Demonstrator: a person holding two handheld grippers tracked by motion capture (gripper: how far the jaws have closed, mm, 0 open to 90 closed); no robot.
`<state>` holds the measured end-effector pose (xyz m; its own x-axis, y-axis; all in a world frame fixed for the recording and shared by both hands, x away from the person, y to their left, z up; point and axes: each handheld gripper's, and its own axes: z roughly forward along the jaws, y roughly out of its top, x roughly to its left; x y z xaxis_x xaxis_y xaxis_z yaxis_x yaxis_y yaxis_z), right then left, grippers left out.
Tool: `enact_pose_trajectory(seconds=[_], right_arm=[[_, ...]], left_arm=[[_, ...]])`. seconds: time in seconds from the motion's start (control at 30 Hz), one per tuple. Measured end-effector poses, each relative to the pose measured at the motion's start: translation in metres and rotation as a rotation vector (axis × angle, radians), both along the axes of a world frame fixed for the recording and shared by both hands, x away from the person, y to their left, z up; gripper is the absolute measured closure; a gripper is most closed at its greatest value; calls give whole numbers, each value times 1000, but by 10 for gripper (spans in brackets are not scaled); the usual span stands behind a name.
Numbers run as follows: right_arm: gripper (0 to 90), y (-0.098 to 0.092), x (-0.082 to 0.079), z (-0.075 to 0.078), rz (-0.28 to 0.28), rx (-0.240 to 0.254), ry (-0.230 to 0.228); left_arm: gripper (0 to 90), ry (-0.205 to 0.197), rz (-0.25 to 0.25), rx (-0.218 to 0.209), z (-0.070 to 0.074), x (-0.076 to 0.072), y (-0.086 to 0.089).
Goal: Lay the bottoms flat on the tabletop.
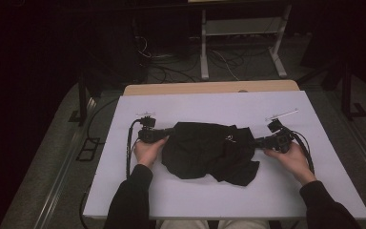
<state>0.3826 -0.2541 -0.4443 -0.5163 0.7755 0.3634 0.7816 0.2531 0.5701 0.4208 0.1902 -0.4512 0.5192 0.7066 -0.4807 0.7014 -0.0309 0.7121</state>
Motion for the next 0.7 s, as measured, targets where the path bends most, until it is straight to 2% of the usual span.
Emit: enact_pose_trajectory(seconds=[0.1,0.17,0.23,0.27,0.5,0.57,0.63,0.7], right_arm=[[493,-5,-1,7,-88,36,-25],[474,-7,-1,11,-140,92,-30],[473,-6,0,13,-174,149,-36],[474,-3,0,14,-180,152,-46],[471,16,11,6,-215,115,-49],[456,21,16,2,-248,74,-36],[447,25,19,-2,-256,70,-25],[440,31,21,-6,-262,41,-5]], left_arm=[[860,-5,-9,-6,2,-2,-1],[860,-14,-13,-8,4,-3,-2],[859,-24,-14,-20,7,-4,-3],[859,-27,-16,-19,7,-5,-3],[858,-16,-11,-24,4,-3,-2],[858,-12,-17,-20,3,-3,-3],[858,-10,-19,-22,3,-3,-4],[858,-10,-18,-17,2,-2,-5]])
